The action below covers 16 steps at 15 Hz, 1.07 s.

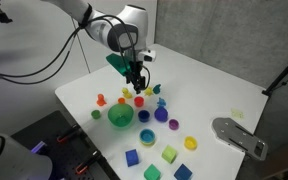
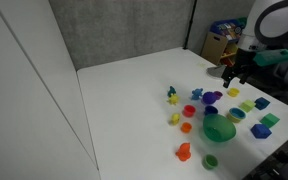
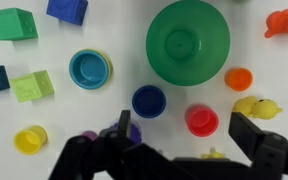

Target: Pick up the dark blue bowl from the table and put it in the light blue bowl

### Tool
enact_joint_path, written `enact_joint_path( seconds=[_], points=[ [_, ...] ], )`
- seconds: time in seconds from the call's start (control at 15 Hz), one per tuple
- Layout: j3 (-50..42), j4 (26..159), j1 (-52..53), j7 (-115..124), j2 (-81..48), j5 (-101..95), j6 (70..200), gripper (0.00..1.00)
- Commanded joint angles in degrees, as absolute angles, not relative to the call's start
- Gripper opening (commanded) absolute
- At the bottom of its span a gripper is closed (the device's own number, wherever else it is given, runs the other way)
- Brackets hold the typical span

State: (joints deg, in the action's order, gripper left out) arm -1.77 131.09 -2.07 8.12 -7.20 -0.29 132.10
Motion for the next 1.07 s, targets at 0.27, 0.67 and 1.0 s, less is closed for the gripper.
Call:
enact_joint_path(
  seconds=[0.27,0.67,1.0],
  points=[
    [-4.17,126.65,-4.83,1.84,-17.01,0.26,137.5,1.0],
    [-4.32,128.52,-4.09,3.64,-16.46,-0.22,137.92,1.0],
    [-4.31,126.9,-5.1,1.29,-21.96,0.17,144.09,1.0]
  ],
)
